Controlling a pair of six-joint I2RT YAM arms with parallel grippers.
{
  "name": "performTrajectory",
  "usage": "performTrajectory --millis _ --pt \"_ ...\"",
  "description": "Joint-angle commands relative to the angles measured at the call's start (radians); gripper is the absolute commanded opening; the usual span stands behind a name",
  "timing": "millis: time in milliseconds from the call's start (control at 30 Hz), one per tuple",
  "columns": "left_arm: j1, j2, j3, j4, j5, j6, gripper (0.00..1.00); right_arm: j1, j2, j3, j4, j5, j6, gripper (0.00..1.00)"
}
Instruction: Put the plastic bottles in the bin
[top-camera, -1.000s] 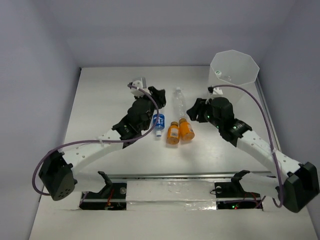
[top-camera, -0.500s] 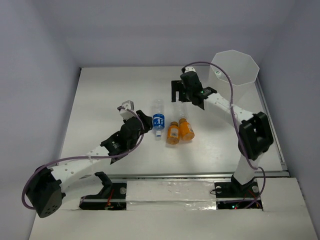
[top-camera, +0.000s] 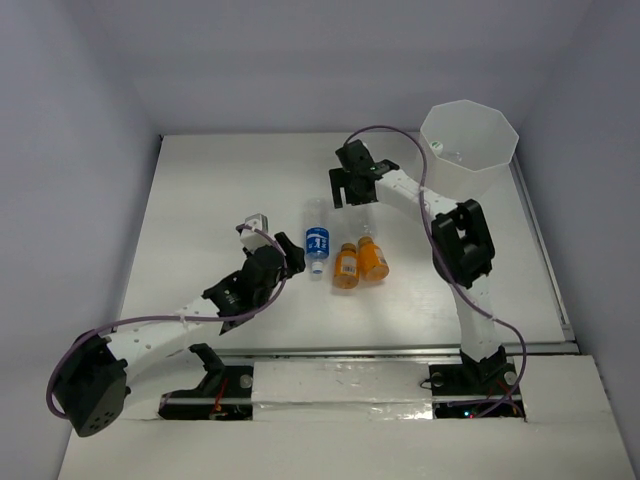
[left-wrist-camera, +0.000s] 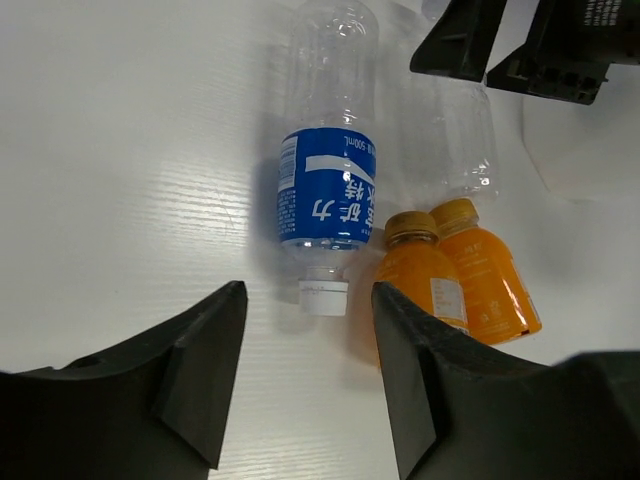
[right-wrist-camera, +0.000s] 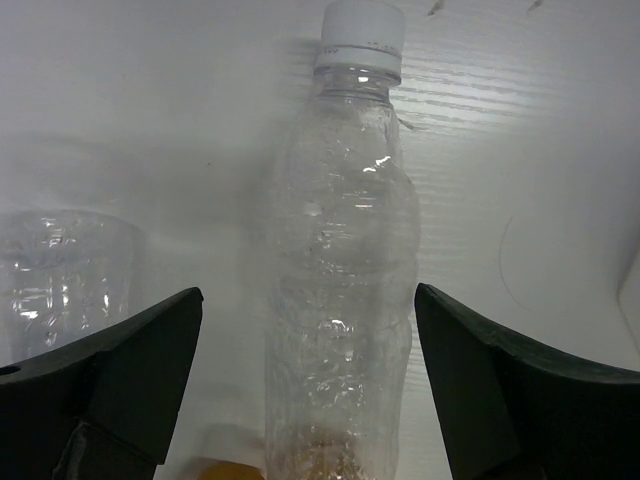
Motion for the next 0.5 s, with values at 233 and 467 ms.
performTrajectory --millis 233,467 --pt "0.028 0.031 -0.015 0.082 0.034 0.018 0.63 -0.016 0.097 0.157 -0.099 0.027 -0.041 0.85" --pt "0.058 0.134 0.056 0.091 0.080 0.058 0.81 -0.025 0.080 0.156 -0.051 0.087 -0.072 0.65"
